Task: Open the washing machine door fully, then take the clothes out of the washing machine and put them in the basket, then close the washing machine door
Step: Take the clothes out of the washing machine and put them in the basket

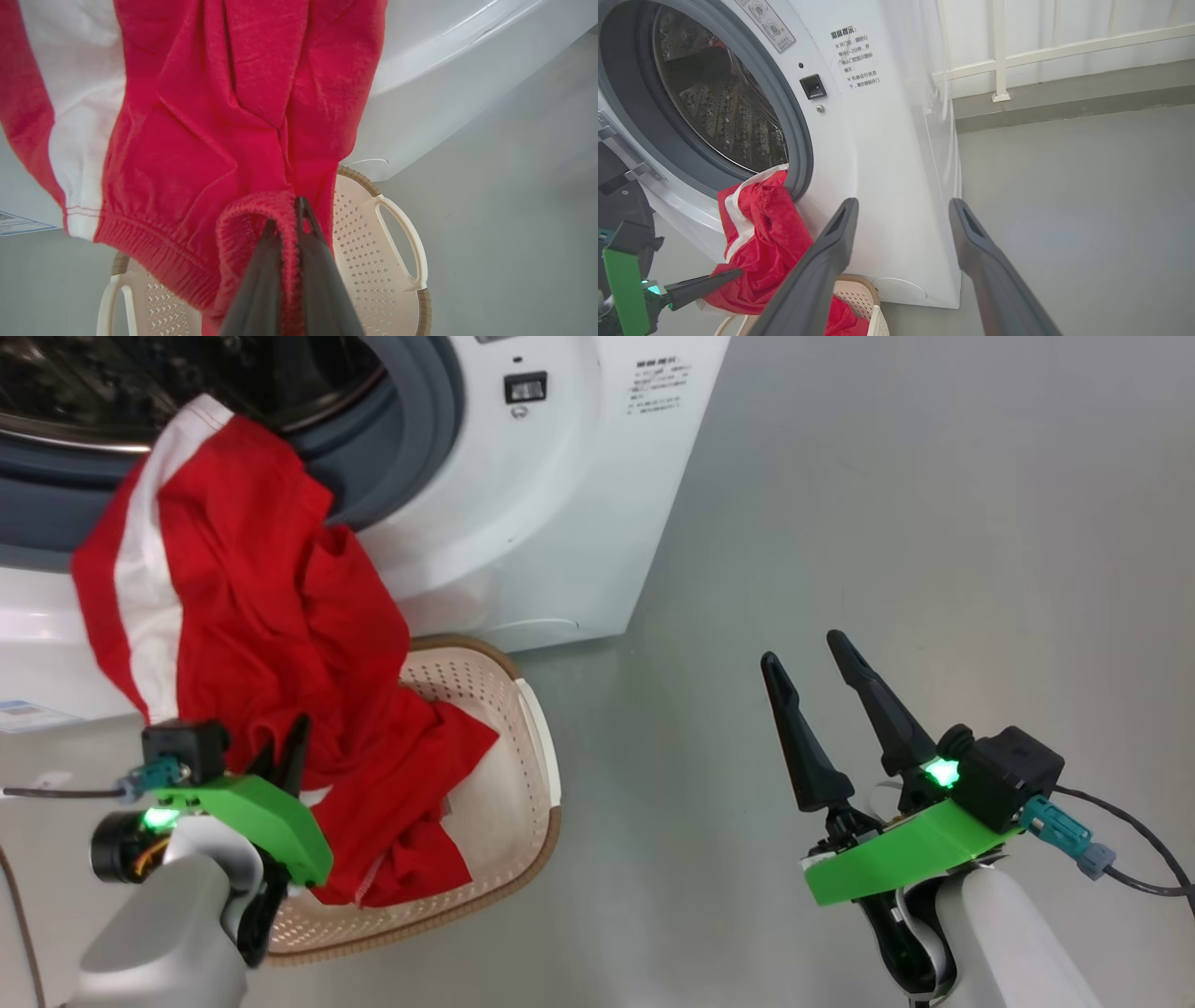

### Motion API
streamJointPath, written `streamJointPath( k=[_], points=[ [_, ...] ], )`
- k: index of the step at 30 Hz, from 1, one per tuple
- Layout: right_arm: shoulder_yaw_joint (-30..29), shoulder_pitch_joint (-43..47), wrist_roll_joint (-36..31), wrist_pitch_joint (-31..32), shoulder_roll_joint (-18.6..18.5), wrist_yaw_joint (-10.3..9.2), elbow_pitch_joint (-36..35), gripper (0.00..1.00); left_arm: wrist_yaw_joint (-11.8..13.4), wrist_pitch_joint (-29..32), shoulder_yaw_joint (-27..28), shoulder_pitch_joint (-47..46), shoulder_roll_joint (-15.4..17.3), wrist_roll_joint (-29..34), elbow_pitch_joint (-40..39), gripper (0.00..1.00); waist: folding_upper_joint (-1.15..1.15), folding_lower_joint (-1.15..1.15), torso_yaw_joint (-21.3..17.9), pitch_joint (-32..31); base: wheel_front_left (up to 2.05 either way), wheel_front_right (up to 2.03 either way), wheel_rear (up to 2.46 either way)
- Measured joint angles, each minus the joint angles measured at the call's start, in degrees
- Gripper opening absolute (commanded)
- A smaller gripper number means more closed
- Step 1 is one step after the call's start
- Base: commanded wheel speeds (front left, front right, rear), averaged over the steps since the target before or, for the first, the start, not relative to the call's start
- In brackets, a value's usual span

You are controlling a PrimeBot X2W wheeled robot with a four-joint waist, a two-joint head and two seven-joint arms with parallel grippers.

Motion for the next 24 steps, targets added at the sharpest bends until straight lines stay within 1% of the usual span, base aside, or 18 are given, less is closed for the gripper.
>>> streamJointPath(
  k=[5, 10, 11, 12, 13, 14, 15, 16, 24],
  points=[
    [0.1, -1.1, 0.0, 0.0, 0.1, 0.00, -0.6, 1.00, 0.0, 0.0, -1.2, -1.9, 0.2, -2.3, 1.2, 0.00, 0.00, 0.00, -0.9, 1.8, 0.00, 0.00, 0.00],
    [0.0, -1.1, 0.0, 0.0, 0.1, 0.00, -0.8, 1.00, 0.0, 0.0, -2.5, -2.2, 0.5, -3.3, 1.2, 0.01, 0.00, 0.00, -1.4, 2.6, 0.00, 0.00, 0.00],
    [-0.1, -1.1, 0.0, 0.0, 0.1, 0.00, -0.8, 1.00, 0.0, 0.0, -2.8, -2.2, 0.6, -3.4, 1.2, 0.22, 0.00, 0.00, -1.3, 2.6, 0.00, 0.00, 0.00],
    [-0.1, -1.1, 0.0, 0.0, 0.0, 0.00, -0.8, 1.00, 0.0, 0.0, -3.0, -2.2, 0.7, -3.6, 1.2, 0.36, 0.00, 0.00, -1.2, 2.6, 0.00, 0.00, 0.00],
    [-0.1, -1.1, 0.0, 0.0, 0.0, 0.00, -0.8, 1.00, 0.0, 0.0, -3.2, -2.2, 0.8, -3.8, 1.2, 0.59, 0.00, 0.00, -1.1, 2.6, 0.00, 0.00, 0.00],
    [-0.1, -1.1, 0.0, 0.0, 0.1, 0.00, -0.8, 1.00, 0.0, 0.0, -3.4, -2.2, 0.9, -3.9, 1.2, 0.85, 0.00, 0.00, -1.0, 2.6, 0.00, 0.00, 0.00],
    [-0.1, -1.1, 0.0, 0.0, 0.1, 0.00, -0.8, 1.00, 0.0, 0.0, -3.5, -2.2, 0.9, -4.1, 1.2, 0.85, 0.00, 0.00, -0.8, 2.5, 0.00, 0.00, 0.00],
    [-0.1, -1.1, 0.0, 0.0, 0.1, 0.00, -0.7, 1.00, 0.0, 0.0, -3.6, -2.2, 0.9, -4.4, 1.1, 1.00, 0.00, 0.00, -0.7, 2.5, 0.00, 0.00, 0.00],
    [-0.1, -1.1, 0.0, 0.0, 0.1, 0.00, -0.1, 1.00, 0.0, 0.0, -3.4, -1.4, 1.6, -5.3, -2.1, 1.00, 0.00, 0.00, 0.3, 0.8, 0.00, 0.00, 0.00]
  ],
)
